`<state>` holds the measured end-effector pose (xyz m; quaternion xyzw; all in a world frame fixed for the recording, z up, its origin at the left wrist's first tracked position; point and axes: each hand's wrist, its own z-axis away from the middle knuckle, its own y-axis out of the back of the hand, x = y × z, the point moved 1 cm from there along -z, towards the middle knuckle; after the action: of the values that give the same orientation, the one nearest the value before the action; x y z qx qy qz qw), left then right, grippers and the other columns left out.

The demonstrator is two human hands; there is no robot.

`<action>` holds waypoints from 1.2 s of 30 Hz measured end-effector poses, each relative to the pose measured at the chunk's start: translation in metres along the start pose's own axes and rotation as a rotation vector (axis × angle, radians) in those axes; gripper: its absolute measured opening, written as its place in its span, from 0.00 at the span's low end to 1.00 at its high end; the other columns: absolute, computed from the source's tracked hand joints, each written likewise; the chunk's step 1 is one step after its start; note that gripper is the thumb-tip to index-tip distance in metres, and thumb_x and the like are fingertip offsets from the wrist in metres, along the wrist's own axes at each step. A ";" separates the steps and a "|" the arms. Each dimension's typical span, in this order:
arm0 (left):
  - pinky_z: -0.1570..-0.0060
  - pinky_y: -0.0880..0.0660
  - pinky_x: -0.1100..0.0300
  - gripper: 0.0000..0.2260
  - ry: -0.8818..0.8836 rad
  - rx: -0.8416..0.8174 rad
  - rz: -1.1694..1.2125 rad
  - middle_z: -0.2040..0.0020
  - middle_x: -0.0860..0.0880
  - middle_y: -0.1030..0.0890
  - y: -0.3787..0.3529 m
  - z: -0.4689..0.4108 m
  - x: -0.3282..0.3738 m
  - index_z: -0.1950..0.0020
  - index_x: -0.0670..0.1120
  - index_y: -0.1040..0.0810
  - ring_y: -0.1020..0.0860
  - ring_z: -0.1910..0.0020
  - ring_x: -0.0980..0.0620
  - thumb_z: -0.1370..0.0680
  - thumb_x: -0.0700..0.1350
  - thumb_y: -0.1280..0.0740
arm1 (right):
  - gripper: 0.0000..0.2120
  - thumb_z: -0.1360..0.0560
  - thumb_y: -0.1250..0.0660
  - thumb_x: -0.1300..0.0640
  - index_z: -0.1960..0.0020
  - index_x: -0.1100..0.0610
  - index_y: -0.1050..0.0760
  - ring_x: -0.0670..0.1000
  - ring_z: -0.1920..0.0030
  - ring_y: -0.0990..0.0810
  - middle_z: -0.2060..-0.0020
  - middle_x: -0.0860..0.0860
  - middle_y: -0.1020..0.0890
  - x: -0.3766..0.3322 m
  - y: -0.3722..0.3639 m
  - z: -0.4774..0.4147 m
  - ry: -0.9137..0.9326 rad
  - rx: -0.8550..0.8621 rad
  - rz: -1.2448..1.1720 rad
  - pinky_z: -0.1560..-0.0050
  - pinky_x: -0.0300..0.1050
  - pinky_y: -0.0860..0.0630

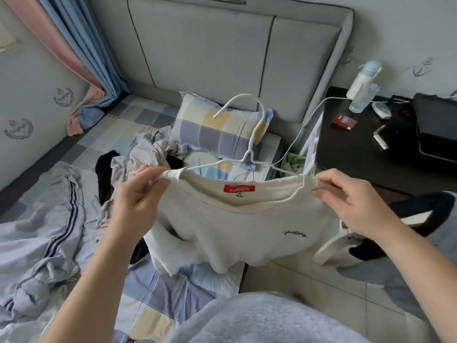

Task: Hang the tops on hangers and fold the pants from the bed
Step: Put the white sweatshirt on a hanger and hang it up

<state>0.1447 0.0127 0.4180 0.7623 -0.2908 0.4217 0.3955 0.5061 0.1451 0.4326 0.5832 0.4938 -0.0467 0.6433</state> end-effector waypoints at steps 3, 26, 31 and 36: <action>0.63 0.33 0.72 0.17 -0.024 -0.129 0.038 0.61 0.59 0.22 -0.025 -0.013 0.010 0.50 0.59 0.20 0.28 0.64 0.63 0.20 0.34 0.33 | 0.06 0.22 0.34 0.53 0.56 0.43 0.28 0.47 0.66 0.28 0.65 0.44 0.26 0.005 0.014 0.029 -0.001 0.045 0.066 0.64 0.36 0.34; 0.46 0.32 0.65 0.11 -0.724 -1.189 -0.127 0.48 0.49 0.21 -0.427 0.085 0.198 0.40 0.40 0.20 0.23 0.47 0.48 0.19 0.32 0.38 | 0.08 0.28 0.40 0.57 0.65 0.56 0.28 0.49 0.70 0.30 0.70 0.54 0.28 0.010 0.139 0.448 -0.896 0.778 -0.206 0.69 0.41 0.35; 0.42 0.29 0.53 0.17 -0.637 -1.211 -0.059 0.39 0.51 0.23 -0.515 0.168 0.259 0.32 0.48 0.24 0.26 0.41 0.49 0.20 0.36 0.35 | 0.09 0.29 0.38 0.56 0.63 0.62 0.29 0.51 0.68 0.29 0.70 0.57 0.28 0.013 0.162 0.542 -1.002 1.028 -0.305 0.69 0.37 0.33; 0.39 0.28 0.55 0.20 -0.572 -1.342 -0.050 0.38 0.56 0.25 -0.572 0.245 0.304 0.30 0.56 0.29 0.26 0.40 0.55 0.20 0.44 0.32 | 0.09 0.33 0.35 0.53 0.61 0.59 0.24 0.52 0.67 0.25 0.68 0.53 0.24 0.021 0.176 0.598 -1.024 1.317 -0.527 0.67 0.37 0.29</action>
<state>0.8353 0.0677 0.3975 0.4426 -0.5612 -0.0721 0.6957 0.9758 -0.2652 0.4415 0.6103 0.1353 -0.7261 0.2864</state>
